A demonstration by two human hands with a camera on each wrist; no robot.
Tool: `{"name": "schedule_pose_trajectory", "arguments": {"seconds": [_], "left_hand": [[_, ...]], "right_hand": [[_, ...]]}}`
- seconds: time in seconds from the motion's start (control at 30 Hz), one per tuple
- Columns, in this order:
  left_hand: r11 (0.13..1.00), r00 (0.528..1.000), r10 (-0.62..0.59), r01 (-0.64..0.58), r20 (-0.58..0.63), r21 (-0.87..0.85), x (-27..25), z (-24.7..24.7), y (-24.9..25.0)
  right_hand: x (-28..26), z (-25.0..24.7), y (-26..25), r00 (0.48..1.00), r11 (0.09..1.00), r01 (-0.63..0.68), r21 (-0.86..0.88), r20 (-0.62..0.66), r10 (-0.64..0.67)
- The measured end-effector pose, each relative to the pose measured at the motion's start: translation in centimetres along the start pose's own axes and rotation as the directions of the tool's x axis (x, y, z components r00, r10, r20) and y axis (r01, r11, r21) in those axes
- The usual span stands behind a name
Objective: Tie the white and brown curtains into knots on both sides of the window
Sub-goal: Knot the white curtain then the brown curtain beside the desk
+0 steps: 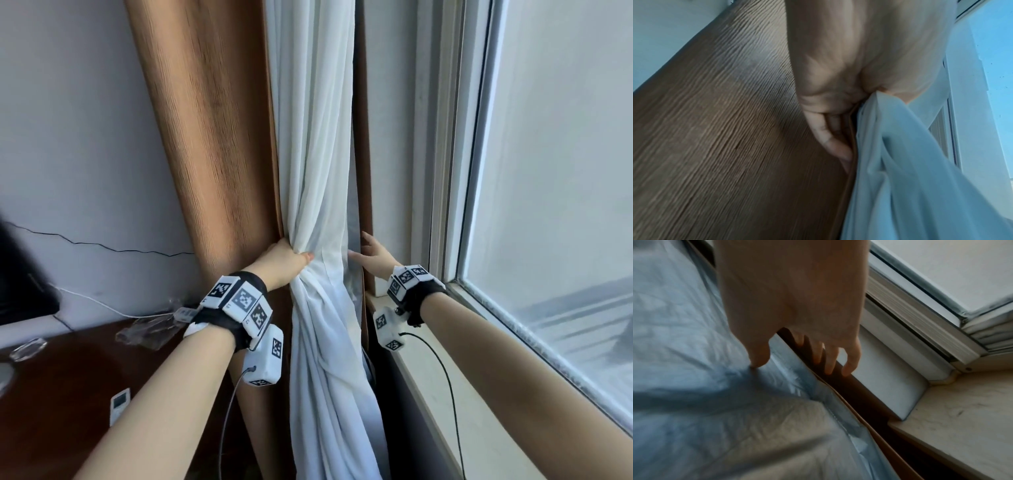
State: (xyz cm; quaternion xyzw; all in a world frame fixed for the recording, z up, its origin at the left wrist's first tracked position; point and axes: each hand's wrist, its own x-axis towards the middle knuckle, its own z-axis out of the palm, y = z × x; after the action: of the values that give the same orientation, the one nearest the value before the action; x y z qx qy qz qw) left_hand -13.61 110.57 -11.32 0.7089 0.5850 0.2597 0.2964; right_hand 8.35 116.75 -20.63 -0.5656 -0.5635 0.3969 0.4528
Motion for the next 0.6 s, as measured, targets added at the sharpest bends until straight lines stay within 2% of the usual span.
{"name": "schedule_pose_trajectory", "arguments": {"seconds": [0.07, 0.17, 0.37, 0.43, 0.6], "left_hand": [[1.0, 1.0, 0.008, -0.008, -0.011, 0.022, 0.1, -0.2, -0.4], [0.998, 1.0, 0.0, 0.002, -0.022, 0.063, 0.1, -0.1, -0.6], [0.987, 0.999, -0.022, 0.028, -0.043, 0.161, -0.7, 0.4, 0.1], [0.978, 0.995, -0.026, 0.045, -0.091, 0.206, -0.8, 0.4, 0.2], [0.95, 0.972, -0.017, 0.089, -0.235, 0.298, -1.7, 0.4, 0.6]], "right_hand": [[1.0, 0.6, 0.0, 1.0, 1.0, 0.002, -0.026, -0.021, -0.003], [2.4, 1.3, 0.7, 0.984, 0.982, -0.017, -0.19, -0.179, -0.017], [2.8, 1.7, 0.4, 0.987, 0.944, -0.037, -0.326, -0.16, -0.016], [2.7, 1.5, 0.1, 0.98, 0.943, -0.067, -0.327, -0.198, 0.001], [0.7, -0.3, 0.4, 0.98, 0.967, -0.112, -0.228, -0.187, 0.069]]}}
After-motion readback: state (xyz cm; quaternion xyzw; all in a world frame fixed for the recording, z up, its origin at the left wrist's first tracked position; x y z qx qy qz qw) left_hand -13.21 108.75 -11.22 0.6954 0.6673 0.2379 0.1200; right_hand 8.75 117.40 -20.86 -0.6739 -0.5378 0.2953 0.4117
